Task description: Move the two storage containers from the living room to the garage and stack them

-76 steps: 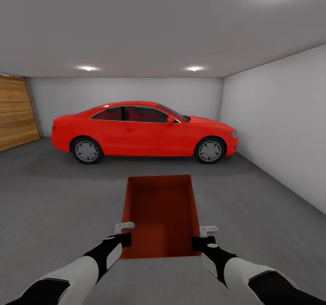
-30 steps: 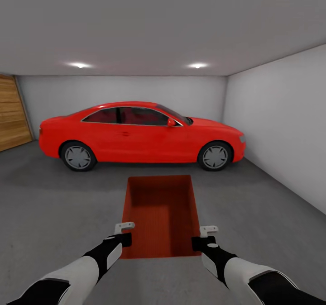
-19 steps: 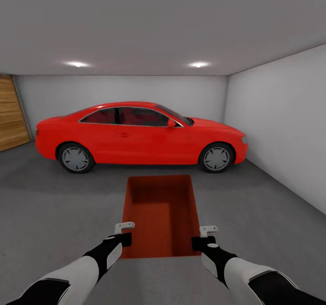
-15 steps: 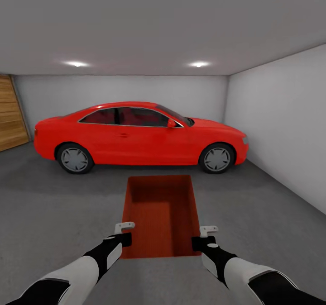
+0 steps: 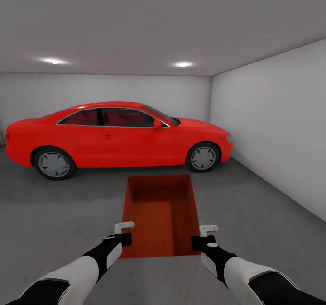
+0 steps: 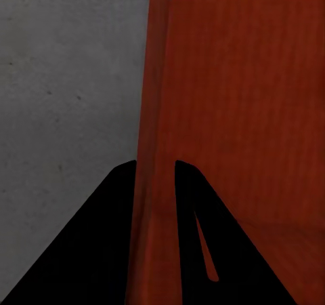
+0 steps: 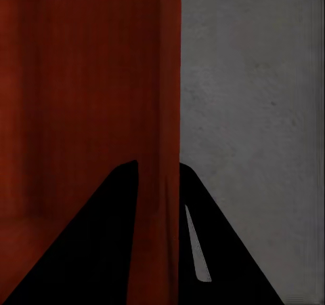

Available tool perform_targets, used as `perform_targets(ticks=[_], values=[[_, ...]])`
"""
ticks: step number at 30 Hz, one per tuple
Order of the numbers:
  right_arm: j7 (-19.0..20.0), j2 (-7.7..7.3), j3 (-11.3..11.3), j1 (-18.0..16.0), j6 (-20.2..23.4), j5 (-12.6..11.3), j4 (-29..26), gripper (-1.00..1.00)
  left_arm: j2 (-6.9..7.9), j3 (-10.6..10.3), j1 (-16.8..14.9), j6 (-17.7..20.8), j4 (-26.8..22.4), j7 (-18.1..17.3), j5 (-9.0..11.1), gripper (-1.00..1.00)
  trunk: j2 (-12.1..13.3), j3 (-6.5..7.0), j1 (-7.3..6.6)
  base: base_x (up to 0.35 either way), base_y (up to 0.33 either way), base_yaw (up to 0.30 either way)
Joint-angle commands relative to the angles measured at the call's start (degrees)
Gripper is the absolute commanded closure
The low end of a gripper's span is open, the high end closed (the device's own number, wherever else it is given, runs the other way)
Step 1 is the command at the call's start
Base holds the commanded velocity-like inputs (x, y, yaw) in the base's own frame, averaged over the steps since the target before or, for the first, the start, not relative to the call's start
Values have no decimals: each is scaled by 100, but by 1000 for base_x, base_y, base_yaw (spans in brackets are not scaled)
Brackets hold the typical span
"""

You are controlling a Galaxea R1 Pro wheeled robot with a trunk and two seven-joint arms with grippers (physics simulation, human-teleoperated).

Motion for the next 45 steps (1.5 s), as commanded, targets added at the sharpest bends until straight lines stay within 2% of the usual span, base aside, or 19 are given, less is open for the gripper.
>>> perform_targets(ticks=[1, 23, 45], values=[[-45, 0, 35, -2, -35, -150, 65, 100, 160, 88, -2, 17, -38, 127, -82, 100, -5, -2, 2, 2, 0, -284], [-53, 8, 35, -2, -31, -150, 65, 100, 153, 83, 0, 17, -36, 127, -82, 100, -5, -2, 2, 11, 0, -285], [-50, 9, 35, -2, -29, -150, 65, 100, 160, 88, -2, 26, -36, 127, -82, 100, -5, -2, 2, 308, 11, -285]])
